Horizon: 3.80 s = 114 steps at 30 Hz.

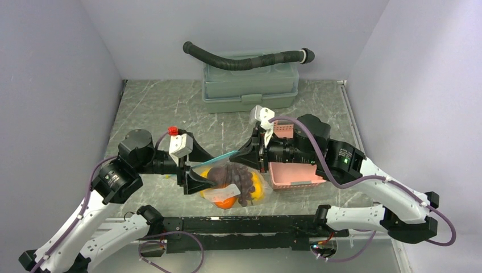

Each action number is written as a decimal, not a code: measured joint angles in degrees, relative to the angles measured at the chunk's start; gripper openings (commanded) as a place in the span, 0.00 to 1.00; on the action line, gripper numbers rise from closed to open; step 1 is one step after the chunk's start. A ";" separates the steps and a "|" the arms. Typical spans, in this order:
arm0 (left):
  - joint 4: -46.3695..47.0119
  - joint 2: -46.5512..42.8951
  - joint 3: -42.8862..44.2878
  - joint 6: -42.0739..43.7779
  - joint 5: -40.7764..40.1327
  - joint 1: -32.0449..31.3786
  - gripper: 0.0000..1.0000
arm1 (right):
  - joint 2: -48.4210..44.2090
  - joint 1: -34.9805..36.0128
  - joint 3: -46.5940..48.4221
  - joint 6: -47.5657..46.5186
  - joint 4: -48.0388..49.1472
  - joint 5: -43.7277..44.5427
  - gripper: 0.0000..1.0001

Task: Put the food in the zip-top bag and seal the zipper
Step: Place the zipper food storage bag at the center of the board.

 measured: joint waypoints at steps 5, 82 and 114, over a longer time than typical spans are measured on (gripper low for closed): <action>-0.02 0.04 0.00 0.00 0.09 0.00 0.73 | 0.33 0.00 1.38 0.00 0.00 -0.09 0.00; -2.71 22.64 4.44 14.86 -78.25 -0.20 0.00 | -18.64 -0.11 -18.21 -2.08 1.64 22.12 0.61; 0.24 45.55 7.17 -6.84 -73.79 -15.41 0.10 | -24.83 -0.11 -20.44 -1.84 0.55 23.98 0.70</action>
